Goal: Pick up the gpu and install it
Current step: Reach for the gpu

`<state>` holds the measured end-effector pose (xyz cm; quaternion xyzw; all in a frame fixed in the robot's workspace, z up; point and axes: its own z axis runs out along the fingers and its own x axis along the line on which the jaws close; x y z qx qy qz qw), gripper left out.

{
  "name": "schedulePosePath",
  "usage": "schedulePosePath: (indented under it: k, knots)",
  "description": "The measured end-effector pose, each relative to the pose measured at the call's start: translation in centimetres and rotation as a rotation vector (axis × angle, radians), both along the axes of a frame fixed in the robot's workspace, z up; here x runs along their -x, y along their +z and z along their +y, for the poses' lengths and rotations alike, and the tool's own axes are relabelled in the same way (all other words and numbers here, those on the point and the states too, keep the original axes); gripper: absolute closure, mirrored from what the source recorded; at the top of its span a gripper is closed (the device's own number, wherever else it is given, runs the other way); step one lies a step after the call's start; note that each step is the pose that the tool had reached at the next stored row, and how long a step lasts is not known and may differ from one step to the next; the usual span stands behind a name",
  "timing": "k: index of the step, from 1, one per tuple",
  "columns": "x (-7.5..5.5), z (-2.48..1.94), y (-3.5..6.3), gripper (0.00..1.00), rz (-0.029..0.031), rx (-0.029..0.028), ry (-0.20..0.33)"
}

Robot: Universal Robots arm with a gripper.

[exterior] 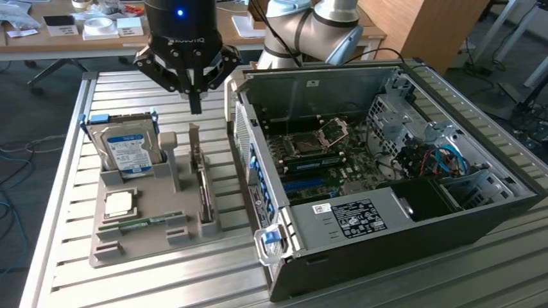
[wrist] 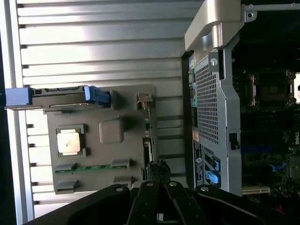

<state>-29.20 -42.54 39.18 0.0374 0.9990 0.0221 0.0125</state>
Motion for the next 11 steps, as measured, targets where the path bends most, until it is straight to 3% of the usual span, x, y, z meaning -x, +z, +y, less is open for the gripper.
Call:
schedulePosePath:
  k: [7,11]
  knots:
    - [0.2,-1.39,-0.15,0.89,0.0000,0.0000,0.000]
    - [0.3,-1.58,-0.44,0.89,0.0001,0.0000,0.000]
